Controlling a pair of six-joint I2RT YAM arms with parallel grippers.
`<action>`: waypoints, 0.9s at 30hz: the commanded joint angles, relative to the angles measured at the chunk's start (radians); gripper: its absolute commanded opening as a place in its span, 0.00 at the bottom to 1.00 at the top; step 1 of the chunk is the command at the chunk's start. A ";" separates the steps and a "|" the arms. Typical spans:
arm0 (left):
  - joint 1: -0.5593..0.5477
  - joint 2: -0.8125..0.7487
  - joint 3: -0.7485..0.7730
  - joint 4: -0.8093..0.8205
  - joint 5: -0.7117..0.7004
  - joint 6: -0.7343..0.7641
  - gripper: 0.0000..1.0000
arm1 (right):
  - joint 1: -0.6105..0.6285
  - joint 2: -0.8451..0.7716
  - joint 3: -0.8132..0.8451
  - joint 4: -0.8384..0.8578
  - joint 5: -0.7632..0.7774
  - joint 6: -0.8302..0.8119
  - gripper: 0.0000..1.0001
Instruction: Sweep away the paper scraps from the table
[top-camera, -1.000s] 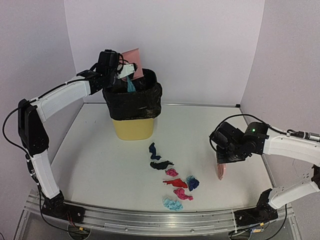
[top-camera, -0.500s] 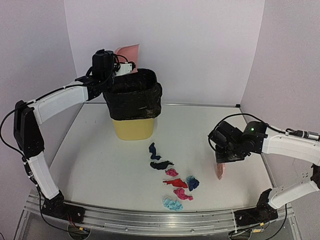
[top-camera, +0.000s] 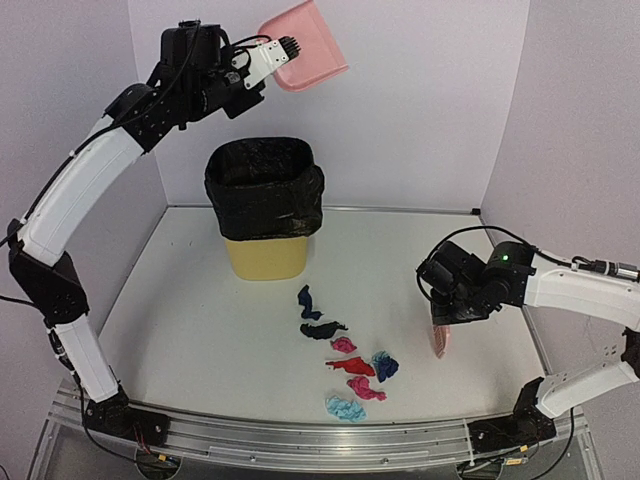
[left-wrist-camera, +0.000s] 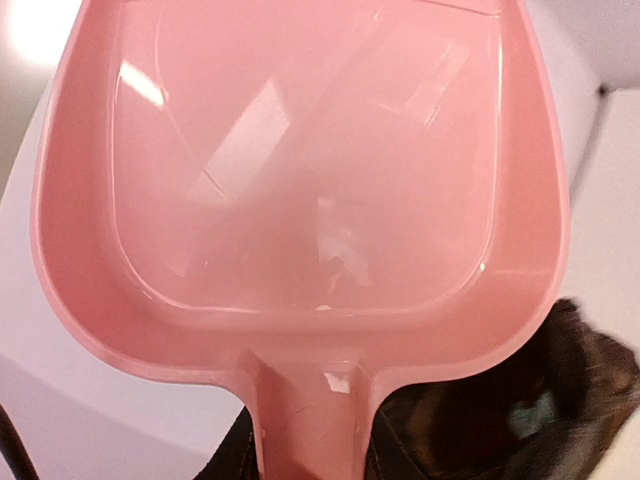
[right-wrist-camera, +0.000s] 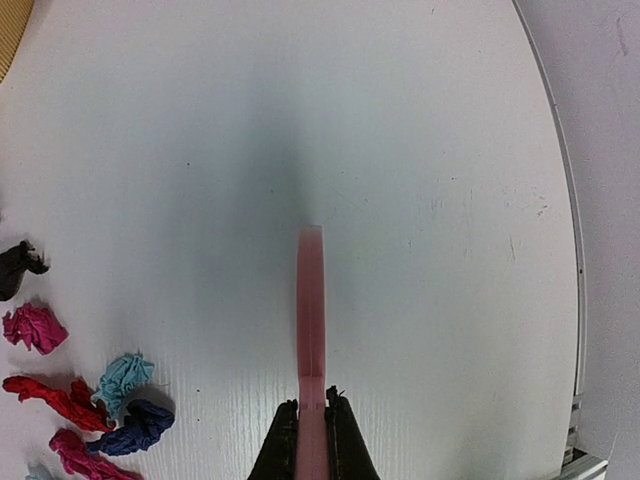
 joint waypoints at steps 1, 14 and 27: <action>-0.090 -0.032 -0.023 -0.214 0.233 -0.265 0.00 | -0.003 -0.014 0.037 -0.008 0.014 -0.013 0.00; -0.296 -0.152 -0.609 -0.168 0.604 -0.537 0.00 | -0.003 -0.152 -0.036 -0.021 0.033 -0.034 0.00; -0.312 -0.318 -1.109 -0.301 0.681 -0.948 0.00 | -0.008 -0.164 -0.008 -0.087 -0.057 -0.102 0.00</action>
